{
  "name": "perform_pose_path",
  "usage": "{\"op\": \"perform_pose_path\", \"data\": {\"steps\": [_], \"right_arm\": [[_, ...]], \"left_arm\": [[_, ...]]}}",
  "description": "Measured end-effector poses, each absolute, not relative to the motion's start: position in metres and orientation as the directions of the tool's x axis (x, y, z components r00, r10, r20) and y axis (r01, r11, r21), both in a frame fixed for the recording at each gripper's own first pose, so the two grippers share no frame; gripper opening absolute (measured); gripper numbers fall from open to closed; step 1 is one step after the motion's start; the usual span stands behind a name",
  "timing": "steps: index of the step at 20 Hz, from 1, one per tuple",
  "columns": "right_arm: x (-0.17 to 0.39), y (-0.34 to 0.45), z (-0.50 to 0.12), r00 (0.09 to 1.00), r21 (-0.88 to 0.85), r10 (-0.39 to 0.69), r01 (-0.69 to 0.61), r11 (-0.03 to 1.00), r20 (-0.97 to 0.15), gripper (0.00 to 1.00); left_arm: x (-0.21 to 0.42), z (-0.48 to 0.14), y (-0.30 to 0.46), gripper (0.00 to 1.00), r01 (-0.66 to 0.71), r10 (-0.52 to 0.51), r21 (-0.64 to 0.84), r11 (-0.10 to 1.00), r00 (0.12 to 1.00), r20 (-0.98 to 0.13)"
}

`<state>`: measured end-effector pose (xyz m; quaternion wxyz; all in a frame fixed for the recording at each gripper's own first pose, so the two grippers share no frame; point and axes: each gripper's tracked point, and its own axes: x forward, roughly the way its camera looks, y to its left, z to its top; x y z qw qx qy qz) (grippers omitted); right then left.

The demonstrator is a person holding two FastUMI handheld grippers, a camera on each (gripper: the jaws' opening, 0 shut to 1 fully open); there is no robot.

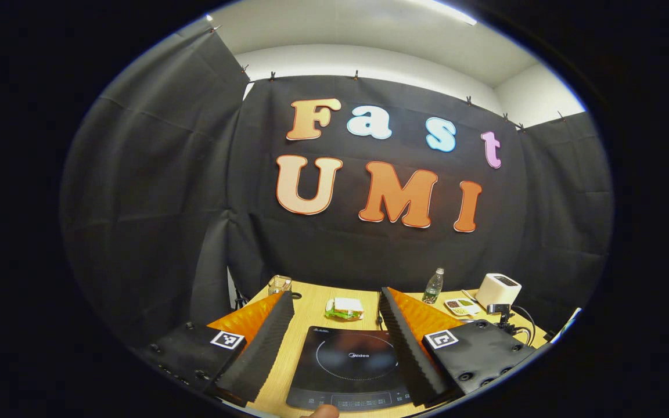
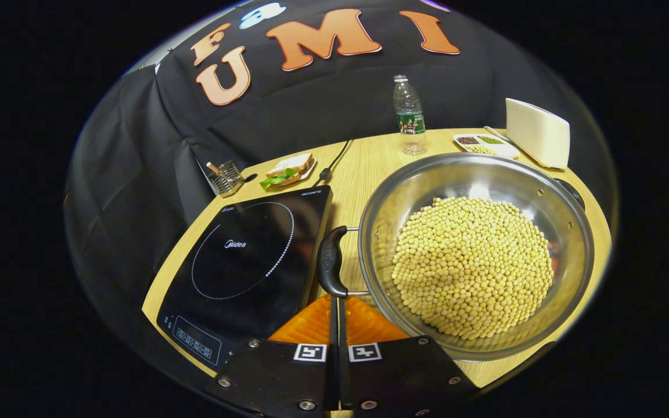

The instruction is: First push the handle of the pot to place it horizontally, then grasp the pot with both hands and set it on the induction cooktop.

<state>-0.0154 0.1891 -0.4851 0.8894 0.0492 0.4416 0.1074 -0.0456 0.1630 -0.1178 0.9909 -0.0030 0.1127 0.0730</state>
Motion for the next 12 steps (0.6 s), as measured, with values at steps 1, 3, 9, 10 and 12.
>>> {"op": "perform_pose_path", "data": {"steps": [1, 3, 9, 10, 12], "right_arm": [[-0.014, 0.191, -0.487, 0.587, 0.183, 0.236, -0.149, 0.972, -0.774, 0.0], [-0.012, 0.191, -0.486, 0.589, 0.185, 0.236, -0.147, 0.972, -0.773, 0.0], [-0.002, 0.196, -0.488, 0.593, 0.196, 0.242, -0.142, 0.97, -0.768, 0.0], [-0.001, 0.196, -0.488, 0.594, 0.196, 0.242, -0.141, 0.97, -0.767, 0.0], [0.003, 0.198, -0.489, 0.595, 0.193, 0.237, -0.138, 0.971, -0.768, 0.0]], "left_arm": [[-0.045, -0.118, 0.163, 0.98, -0.147, 0.145, 0.01, 0.989, 0.964, -0.224], [-0.042, -0.117, 0.163, 0.96, -0.147, 0.144, 0.005, 0.989, 0.964, -0.225], [-0.045, -0.116, 0.159, 0.97, -0.143, 0.142, 0.012, 0.99, 0.964, -0.225], [-0.047, -0.115, 0.158, 0.97, -0.142, 0.142, 0.016, 0.99, 0.965, -0.222], [-0.048, -0.112, 0.155, 0.97, -0.14, 0.141, 0.021, 0.99, 0.967, -0.213]]}}
